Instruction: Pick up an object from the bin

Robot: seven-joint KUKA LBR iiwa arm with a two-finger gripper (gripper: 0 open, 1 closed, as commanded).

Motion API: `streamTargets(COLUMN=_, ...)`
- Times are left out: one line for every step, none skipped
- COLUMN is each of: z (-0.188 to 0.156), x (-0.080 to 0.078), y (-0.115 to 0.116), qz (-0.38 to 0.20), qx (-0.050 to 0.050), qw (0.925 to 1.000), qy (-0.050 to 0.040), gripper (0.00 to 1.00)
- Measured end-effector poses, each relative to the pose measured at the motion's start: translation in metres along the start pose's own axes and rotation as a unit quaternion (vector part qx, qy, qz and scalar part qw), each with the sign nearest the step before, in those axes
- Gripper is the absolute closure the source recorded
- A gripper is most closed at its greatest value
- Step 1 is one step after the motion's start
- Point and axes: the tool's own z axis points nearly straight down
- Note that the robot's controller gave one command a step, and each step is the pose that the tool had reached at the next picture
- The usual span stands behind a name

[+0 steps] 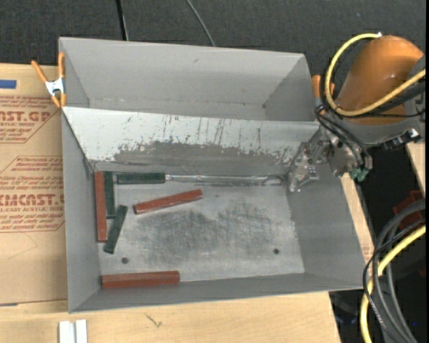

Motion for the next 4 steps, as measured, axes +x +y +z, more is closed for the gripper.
streamTargets(z=0.0, x=0.0, y=0.0, qz=0.0, qx=0.0, qw=1.0, qy=0.0, gripper=0.0)
streamTargets(z=0.0, x=0.0, y=0.0, qz=0.0, qx=0.0, qw=1.0, qy=0.0, gripper=0.0)
streamTargets(z=-0.028, x=0.028, y=0.113, qz=0.05, qx=-0.001, qw=0.9987, qy=0.0005, gripper=1.0)
streamTargets(z=-0.027, x=0.028, y=0.112, qz=0.05, qx=0.0, qw=0.9987, qy=0.0005, gripper=1.0)
